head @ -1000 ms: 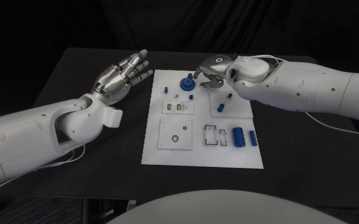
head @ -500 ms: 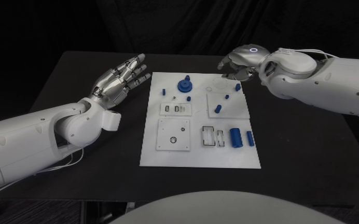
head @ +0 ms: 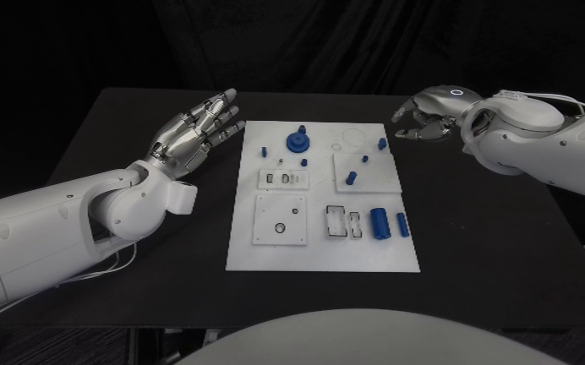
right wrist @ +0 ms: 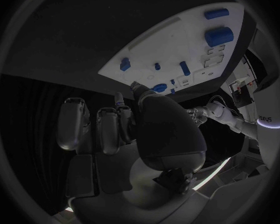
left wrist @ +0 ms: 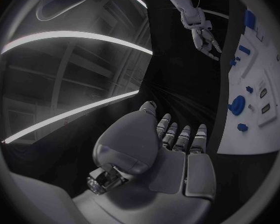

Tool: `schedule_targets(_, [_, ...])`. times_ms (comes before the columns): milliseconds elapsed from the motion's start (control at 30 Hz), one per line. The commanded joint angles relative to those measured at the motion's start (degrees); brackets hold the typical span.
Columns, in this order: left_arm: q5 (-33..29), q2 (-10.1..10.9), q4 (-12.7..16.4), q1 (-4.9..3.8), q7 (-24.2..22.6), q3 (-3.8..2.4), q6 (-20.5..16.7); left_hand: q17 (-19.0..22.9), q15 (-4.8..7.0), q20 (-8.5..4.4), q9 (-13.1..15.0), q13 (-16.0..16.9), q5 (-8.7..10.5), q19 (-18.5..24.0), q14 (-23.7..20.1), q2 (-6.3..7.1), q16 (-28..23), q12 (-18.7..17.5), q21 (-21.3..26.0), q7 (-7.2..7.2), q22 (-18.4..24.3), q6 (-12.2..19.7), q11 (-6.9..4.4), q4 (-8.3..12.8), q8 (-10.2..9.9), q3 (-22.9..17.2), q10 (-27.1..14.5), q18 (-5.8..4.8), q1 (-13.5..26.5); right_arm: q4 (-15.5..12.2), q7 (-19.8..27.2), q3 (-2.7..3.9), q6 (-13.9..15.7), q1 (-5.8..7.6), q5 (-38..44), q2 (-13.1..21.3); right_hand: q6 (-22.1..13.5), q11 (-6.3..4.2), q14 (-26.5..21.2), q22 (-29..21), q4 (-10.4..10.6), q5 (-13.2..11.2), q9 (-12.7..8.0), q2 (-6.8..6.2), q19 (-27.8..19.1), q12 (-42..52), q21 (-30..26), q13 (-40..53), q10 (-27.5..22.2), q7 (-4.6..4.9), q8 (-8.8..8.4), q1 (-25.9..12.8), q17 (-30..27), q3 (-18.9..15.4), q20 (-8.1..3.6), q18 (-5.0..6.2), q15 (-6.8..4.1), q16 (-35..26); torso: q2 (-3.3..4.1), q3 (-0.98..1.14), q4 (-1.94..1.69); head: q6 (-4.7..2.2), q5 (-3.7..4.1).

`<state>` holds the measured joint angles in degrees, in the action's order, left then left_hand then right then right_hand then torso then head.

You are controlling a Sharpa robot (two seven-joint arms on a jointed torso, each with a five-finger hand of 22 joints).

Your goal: Assemble the parts on the task board

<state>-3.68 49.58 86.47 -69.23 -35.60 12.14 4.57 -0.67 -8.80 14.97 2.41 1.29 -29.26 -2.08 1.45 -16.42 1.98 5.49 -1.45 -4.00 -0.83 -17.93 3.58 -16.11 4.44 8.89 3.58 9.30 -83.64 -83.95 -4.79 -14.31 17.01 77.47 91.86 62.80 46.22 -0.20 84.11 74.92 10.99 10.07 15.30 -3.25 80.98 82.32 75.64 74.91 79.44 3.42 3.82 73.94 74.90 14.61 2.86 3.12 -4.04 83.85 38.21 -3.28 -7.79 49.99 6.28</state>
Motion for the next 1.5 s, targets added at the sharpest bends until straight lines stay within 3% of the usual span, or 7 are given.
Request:
schedule_targets(33, [0.0, -0.1, 0.0, 0.17, -0.6, -0.05, 0.9, -0.1, -0.43, 0.32, 0.1, 0.1, -0.2, -0.1, 0.1, 0.02, 0.3, 0.3, -0.2, -0.39, -0.1, -0.2, -0.06, 0.1, 0.3, -0.4, -0.3, 0.92, -0.4, 0.4, 0.1, 0.05, 0.4, -0.69, -1.5, -0.1, -0.5, -0.15, 1.8, 10.6, 0.1, -0.4, -0.1, -0.31, 0.1, -0.3, -0.3, 8.3, -0.5, -0.08, -0.23, -0.5, 8.4, -0.5, -0.11, 0.29, 0.21, -0.2, -0.17, 0.0, -0.04, 0.01, -0.05])
schedule_targets(267, [0.0, 0.2, 0.2, 0.35, -0.5, -0.05, 0.8, -0.1, -0.43, 0.33, 0.1, 0.1, -0.28, -0.1, 0.1, 0.0, 0.3, 0.3, -0.2, -0.41, -0.1, -0.2, -0.06, 0.2, 0.3, -0.5, -0.4, 0.92, -0.5, 2.0, 0.4, 0.03, -0.2, -2.1, -1.7, -1.5, -1.5, -0.21, 1.7, 10.5, 0.6, -1.2, -0.5, -0.36, 0.0, -0.6, -0.6, 8.1, -0.8, -0.13, -0.24, -0.6, 8.2, -1.2, -0.17, 0.34, 0.14, -0.5, -0.02, -0.13, 0.22, 0.01, -0.24])
schedule_targets(400, [0.0, 0.4, 0.2, 0.43, -0.5, -0.05, 0.8, -0.1, -0.43, 0.33, 0.1, 0.1, -0.28, -0.1, 0.1, 0.0, 0.3, 0.3, -0.2, -0.41, -0.1, -0.2, -0.06, 0.2, 0.3, -0.5, -0.4, 0.92, -0.5, 2.9, 0.5, 0.04, 0.0, -2.87, -1.7, -2.5, -1.6, -0.22, 1.6, 10.5, 0.4, -1.4, -0.6, -0.44, -0.1, -0.9, -0.8, 7.9, -1.1, -0.11, -0.18, -0.3, 8.1, -1.3, -0.18, 0.37, 0.12, -0.6, 0.09, -0.04, 0.32, 0.01, -0.23])
schedule_targets(667, [0.0, 0.7, 0.3, 0.59, -0.4, -0.05, 0.8, -0.1, -0.43, 0.32, 0.1, 0.1, -0.44, -0.2, 0.1, 0.03, 0.4, 0.4, -0.2, -0.37, -0.1, -0.2, -0.07, 0.3, 0.3, -0.6, -0.3, 0.92, -0.7, 5.4, -0.1, 0.05, 1.2, -4.21, -1.7, -4.3, -1.5, -0.19, 1.3, 10.3, -0.3, -0.9, -0.8, -0.41, -0.4, -1.2, -1.4, 7.7, -1.4, -0.02, 0.03, 1.2, 7.5, -1.5, -0.21, 0.48, 0.11, -1.2, 0.09, 0.13, 0.13, 0.01, 0.31])
schedule_targets(800, [0.0, 0.7, 0.2, 0.63, -0.4, -0.05, 0.8, -0.1, -0.43, 0.32, 0.1, 0.1, -0.48, -0.1, 0.1, 0.04, 0.3, 0.3, -0.2, -0.33, -0.1, -0.2, -0.06, 0.3, 0.3, -0.6, -0.4, 0.92, -0.7, 6.7, -0.4, 0.05, 2.0, -4.54, -1.7, -5.3, -1.4, -0.14, 1.2, 10.2, -0.7, 1.0, -0.9, -0.47, -0.5, -1.3, -1.7, 7.6, -1.5, 0.08, 0.07, 1.8, 7.4, -1.7, -0.2, 0.53, 0.16, -1.3, 0.05, 0.09, 0.16, 0.01, 0.34])
schedule_targets(1067, [0.0, 0.7, 0.2, 0.67, -0.4, -0.06, 0.9, -0.1, -0.43, 0.32, 0.1, 0.1, -0.48, -0.1, 0.1, 0.04, 0.3, 0.3, -0.2, -0.33, -0.1, -0.2, -0.06, 0.3, 0.3, -0.6, -0.4, 0.92, -0.7, 8.3, -1.0, 0.06, 1.9, -4.88, -1.7, -6.4, -1.6, -0.11, 1.1, 10.2, -0.8, 1.4, -1.0, -0.5, -0.7, -1.4, -1.9, 7.5, -1.6, 0.12, -0.03, 2.0, 7.3, -1.8, -0.19, 0.57, 0.17, -1.4, -0.02, 0.0, 0.16, 0.01, 0.12])
schedule_targets(1500, [0.0, 0.8, 0.2, 0.7, -0.4, -0.06, 0.9, -0.1, -0.39, 0.31, 0.1, 0.1, -0.56, -0.1, 0.0, 0.06, 0.3, 0.3, -0.2, -0.3, -0.1, -0.2, -0.07, 0.3, 0.3, -0.7, -0.4, 0.92, -0.8, 9.4, -1.4, 0.07, 1.4, -5.32, -1.7, -7.7, -2.4, 0.08, 0.8, 10.0, 0.0, -1.1, -1.4, -0.24, -1.0, -1.7, -2.7, 7.3, -1.9, 0.33, 0.01, 1.0, 6.9, -3.0, -0.06, 0.69, 0.34, -2.0, -0.12, -0.1, -0.06, 0.01, 0.21])
